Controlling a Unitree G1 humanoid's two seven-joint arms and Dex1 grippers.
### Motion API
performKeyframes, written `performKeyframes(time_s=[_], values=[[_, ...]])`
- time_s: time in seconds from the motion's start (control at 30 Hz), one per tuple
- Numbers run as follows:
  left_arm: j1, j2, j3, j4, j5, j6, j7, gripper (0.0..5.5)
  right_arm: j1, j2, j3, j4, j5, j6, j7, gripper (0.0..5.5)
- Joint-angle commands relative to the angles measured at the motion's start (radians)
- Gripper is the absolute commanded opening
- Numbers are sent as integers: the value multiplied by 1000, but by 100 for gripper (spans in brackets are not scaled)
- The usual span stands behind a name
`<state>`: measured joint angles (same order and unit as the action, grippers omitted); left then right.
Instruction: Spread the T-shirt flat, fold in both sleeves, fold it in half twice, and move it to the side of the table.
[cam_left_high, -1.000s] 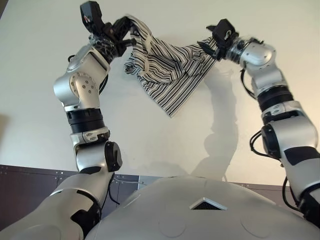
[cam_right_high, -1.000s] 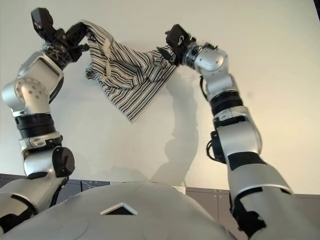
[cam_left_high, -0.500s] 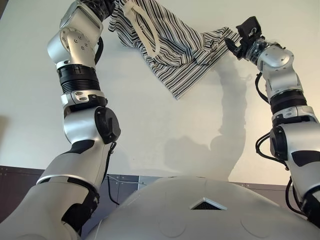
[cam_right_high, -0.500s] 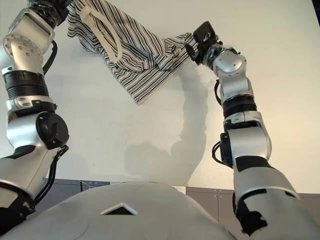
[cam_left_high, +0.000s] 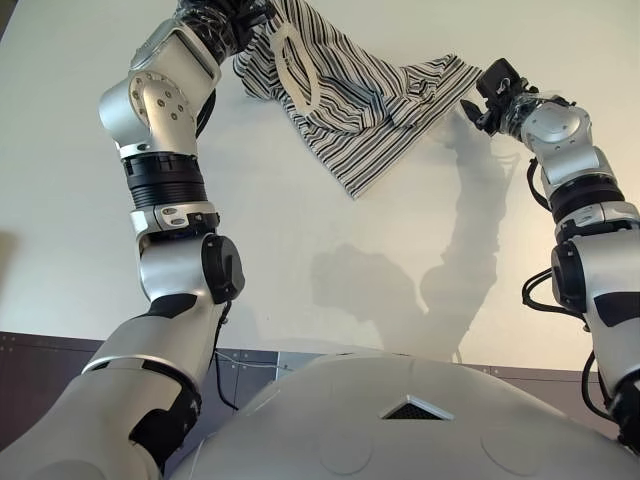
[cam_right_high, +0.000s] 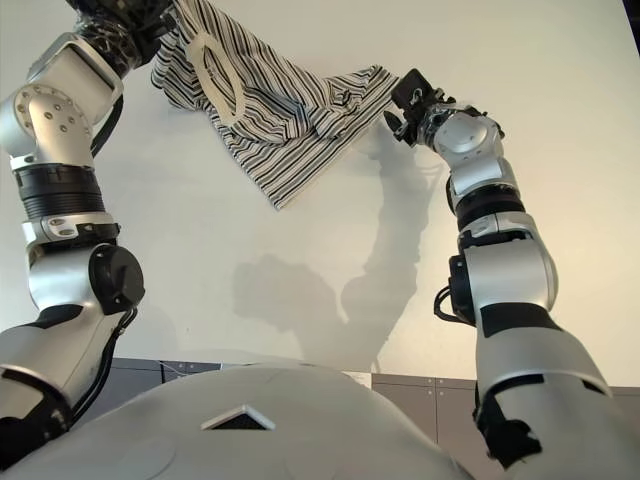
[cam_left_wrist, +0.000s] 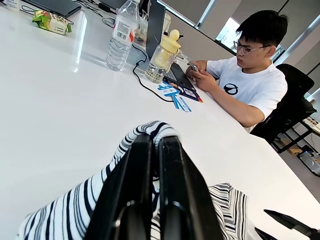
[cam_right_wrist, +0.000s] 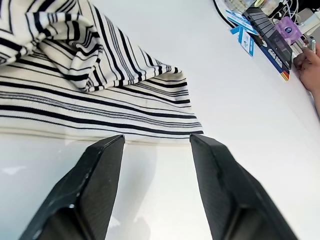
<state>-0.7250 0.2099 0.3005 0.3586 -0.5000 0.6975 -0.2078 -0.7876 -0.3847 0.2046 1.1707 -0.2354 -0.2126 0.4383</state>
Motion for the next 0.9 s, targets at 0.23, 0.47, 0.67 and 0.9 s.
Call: performKeyframes(time_s=[0.23,0.47,0.67,0.9], values=[[110,-58,-17,-105,-19,89,34,10,-17,88,-56,65,22,-62,-100,241],[191,-92,11,-204,-41,131,91,10,36,142,-99,47,88,-19,8,241],[167,-79,22,-190,-41,123,97,10,39,132,-26,101,16,72,63,241],[83,-49,86,-247,-84,131,123,10,189,11,169,-49,-72,29,467,241]])
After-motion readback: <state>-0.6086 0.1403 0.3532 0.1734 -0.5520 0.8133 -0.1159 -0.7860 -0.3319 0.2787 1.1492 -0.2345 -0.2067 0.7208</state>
